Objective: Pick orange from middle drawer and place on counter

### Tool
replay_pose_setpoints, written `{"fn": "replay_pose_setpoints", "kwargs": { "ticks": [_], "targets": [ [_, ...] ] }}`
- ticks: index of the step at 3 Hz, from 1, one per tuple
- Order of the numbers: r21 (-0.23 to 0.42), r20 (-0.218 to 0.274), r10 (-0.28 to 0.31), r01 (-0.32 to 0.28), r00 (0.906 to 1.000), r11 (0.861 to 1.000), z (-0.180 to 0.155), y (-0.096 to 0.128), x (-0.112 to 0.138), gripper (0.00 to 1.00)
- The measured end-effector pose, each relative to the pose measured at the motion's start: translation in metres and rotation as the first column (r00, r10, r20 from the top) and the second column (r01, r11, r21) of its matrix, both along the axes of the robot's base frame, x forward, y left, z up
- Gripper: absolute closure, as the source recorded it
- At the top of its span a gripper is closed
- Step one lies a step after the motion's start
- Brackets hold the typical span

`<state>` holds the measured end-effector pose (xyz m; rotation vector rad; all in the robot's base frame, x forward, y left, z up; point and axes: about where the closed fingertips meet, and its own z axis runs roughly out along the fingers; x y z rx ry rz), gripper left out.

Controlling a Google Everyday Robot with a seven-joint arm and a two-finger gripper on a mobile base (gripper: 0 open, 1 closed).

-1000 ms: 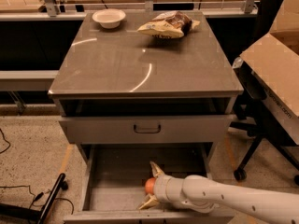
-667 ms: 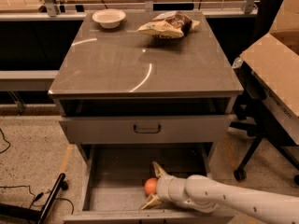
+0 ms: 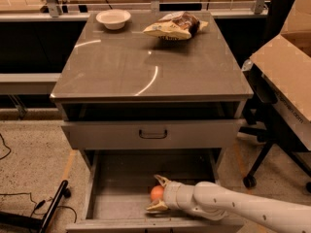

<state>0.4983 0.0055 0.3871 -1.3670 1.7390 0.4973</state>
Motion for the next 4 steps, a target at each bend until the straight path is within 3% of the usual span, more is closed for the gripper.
{"fn": "replay_pose_setpoints", "kwargs": {
  "ticks": [3,4],
  "targets": [
    [0.004,-0.002,0.006,-0.006,1.0,1.0,-0.0005,0.0042,-0.0011,0.96],
    [0.004,-0.002,0.008,-0.008,1.0,1.0,-0.0006,0.005,-0.0013,1.0]
  ]
}}
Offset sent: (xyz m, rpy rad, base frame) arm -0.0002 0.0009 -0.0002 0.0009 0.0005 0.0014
